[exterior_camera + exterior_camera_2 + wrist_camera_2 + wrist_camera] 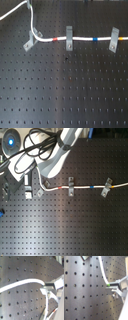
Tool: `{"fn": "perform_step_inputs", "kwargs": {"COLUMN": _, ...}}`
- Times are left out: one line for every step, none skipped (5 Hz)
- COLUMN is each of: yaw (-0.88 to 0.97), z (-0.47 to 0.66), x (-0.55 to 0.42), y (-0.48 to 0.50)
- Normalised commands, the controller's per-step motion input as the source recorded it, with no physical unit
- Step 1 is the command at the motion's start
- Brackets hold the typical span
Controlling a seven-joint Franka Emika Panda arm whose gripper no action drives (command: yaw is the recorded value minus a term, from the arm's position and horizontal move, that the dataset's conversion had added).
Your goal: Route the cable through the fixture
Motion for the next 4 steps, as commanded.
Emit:
{"fn": "perform_step_inputs", "kwargs": {"yaw": 0.26, "z": 0.27, "x": 0.286, "y": 0.345}}
{"fn": "perform_step_inputs", "kwargs": {"yaw": 0.25, "z": 0.26, "x": 0.351, "y": 0.325}}
{"fn": "perform_step_inputs", "kwargs": {"yaw": 0.16, "z": 0.10, "x": 0.147, "y": 0.069}}
{"fn": "perform_step_inputs", "kwargs": {"yaw": 0.00, "z": 0.02, "x": 0.000, "y": 0.000}}
